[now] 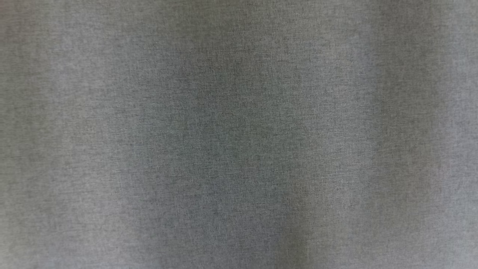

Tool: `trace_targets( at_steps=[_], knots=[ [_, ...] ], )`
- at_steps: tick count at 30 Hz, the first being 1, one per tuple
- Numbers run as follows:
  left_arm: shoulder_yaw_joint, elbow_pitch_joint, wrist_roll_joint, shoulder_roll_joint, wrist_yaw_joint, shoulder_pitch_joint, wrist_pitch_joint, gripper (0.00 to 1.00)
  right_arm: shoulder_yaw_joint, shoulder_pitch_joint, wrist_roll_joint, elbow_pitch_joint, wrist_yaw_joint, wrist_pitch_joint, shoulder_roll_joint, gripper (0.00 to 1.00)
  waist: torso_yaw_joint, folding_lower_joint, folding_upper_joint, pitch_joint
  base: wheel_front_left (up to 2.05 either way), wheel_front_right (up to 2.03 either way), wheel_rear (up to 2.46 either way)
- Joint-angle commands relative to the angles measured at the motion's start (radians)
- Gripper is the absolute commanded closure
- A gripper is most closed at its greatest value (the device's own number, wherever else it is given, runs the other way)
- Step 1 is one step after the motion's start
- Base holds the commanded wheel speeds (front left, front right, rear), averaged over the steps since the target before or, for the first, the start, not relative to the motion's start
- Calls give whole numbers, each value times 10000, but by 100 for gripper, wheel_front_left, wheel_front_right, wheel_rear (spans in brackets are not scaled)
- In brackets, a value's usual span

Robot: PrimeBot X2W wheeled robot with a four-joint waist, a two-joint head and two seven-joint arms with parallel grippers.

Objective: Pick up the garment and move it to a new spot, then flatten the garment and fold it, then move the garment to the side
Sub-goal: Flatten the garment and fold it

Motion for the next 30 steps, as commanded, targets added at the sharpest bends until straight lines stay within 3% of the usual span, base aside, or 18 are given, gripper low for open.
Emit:
trace_targets(
  at_steps=[1,7,10,13,14,16,23,30],
  knots=[
    [-99,-298,-158,216,25,579,-214,100,186,533,106,-156,-23,-130,-33,100,34,0,-2,-193,0,0,0],
    [195,-2115,-933,700,28,3764,-600,100,642,3001,1205,-1515,-23,-427,-466,100,170,0,-2,-1084,0,0,0],
    [521,-3557,-833,836,293,5704,-633,100,850,4661,1748,-2407,-23,-501,-779,100,212,0,-2,-1689,0,0,0],
    [923,-5343,-834,851,974,7976,-619,100,806,6423,2262,-3355,-23,-543,-1173,100,223,0,-2,-2179,0,0,0],
    [1169,-6528,-824,826,1469,9463,-622,100,746,7695,2485,-3983,-23,-578,-1369,100,254,0,-2,-2457,0,0,0],
    [1483,-7667,-732,820,1982,10869,-624,100,632,8889,2652,-4580,-23,-592,-1556,100,274,0,-2,-2713,0,0,0],
    [2502,-10411,-703,517,2986,15537,-624,100,112,12845,2852,-6304,-23,-597,-1575,100,217,0,-2,-3615,0,0,0],
    [2962,-11143,-590,-320,2892,19076,-627,100,-534,15919,2695,-7017,-23,-414,-1526,100,410,0,-2,-4530,0,0,0]
  ],
)
